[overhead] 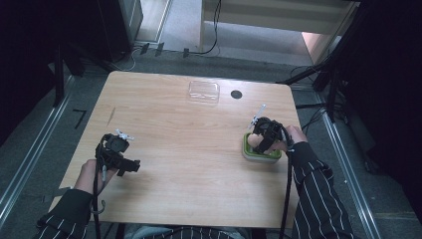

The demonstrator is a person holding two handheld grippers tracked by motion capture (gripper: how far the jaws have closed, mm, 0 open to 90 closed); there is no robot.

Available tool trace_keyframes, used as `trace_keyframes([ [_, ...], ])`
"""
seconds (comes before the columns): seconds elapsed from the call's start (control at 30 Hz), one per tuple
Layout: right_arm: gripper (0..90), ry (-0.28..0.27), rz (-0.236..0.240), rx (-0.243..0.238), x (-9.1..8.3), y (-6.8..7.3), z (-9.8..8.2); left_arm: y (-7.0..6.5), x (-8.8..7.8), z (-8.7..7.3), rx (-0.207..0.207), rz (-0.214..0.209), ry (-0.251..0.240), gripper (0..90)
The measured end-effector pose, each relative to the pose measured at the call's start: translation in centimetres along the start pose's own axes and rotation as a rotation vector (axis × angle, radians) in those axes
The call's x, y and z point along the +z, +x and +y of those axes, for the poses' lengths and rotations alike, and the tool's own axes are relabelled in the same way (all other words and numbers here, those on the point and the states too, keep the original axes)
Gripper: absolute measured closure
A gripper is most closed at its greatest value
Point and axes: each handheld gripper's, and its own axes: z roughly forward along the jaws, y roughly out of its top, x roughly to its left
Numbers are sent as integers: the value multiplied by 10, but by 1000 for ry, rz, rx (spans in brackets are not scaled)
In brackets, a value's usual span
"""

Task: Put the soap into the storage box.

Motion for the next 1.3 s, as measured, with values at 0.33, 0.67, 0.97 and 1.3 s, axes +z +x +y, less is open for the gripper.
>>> trace_keyframes([
  [0.33, 332, 9, -3, -7, 4, -2, -3, 0, 0, 0, 2, 2, 0, 147],
  [0.67, 332, 15, -2, -8, 6, -2, -4, 0, -1, 0, 4, 2, 2, 147],
  [0.97, 332, 13, -14, -17, 7, -1, -5, -2, 1, 3, 10, 0, 1, 148],
  [1.3, 329, 7, -14, 0, 7, 1, -8, -3, 2, 5, 19, -3, -3, 147],
])
